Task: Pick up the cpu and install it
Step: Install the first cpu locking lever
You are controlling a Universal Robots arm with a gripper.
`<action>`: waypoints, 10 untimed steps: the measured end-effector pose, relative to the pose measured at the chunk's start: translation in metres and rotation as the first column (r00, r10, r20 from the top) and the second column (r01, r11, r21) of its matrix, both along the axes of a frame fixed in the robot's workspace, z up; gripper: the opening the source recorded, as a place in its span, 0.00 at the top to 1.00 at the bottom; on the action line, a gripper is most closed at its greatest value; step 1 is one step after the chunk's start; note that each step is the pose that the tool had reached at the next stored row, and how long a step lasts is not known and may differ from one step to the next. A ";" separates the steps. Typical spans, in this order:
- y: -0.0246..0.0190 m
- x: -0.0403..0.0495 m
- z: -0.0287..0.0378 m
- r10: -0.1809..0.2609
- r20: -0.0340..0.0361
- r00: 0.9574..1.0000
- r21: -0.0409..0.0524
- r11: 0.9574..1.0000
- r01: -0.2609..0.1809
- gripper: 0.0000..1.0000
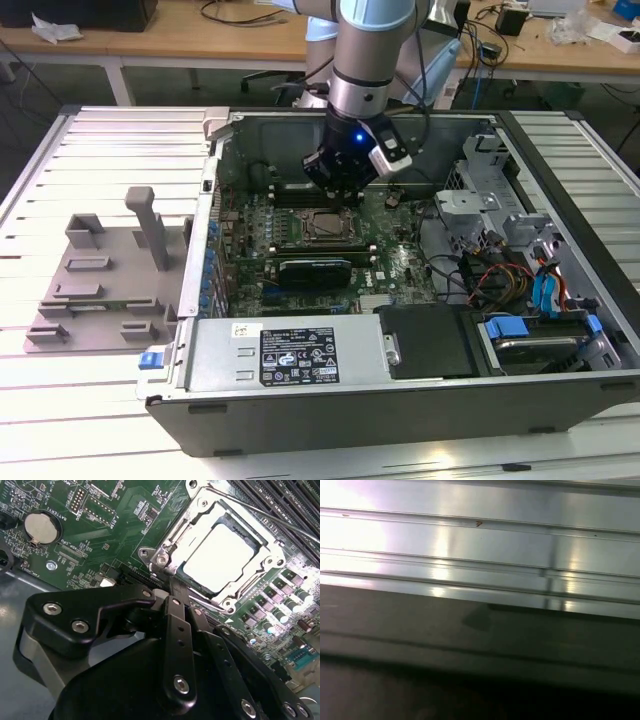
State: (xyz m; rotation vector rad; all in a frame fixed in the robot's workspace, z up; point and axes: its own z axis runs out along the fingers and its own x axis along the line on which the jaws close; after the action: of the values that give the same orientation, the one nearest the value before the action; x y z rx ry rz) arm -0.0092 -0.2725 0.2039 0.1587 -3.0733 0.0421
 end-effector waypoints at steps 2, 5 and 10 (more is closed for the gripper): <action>-0.0020 0.0000 0.0000 0.000 0.000 1.000 0.000 1.000 0.000 0.89; -0.0011 0.0006 -0.0008 0.000 -0.001 1.000 -0.001 1.000 0.000 0.89; 0.0014 0.0017 -0.0022 0.000 0.000 1.000 0.000 1.000 0.000 0.89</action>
State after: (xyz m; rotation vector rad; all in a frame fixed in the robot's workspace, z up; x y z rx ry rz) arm -0.0075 -0.2712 0.2017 0.1587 -3.0733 0.0416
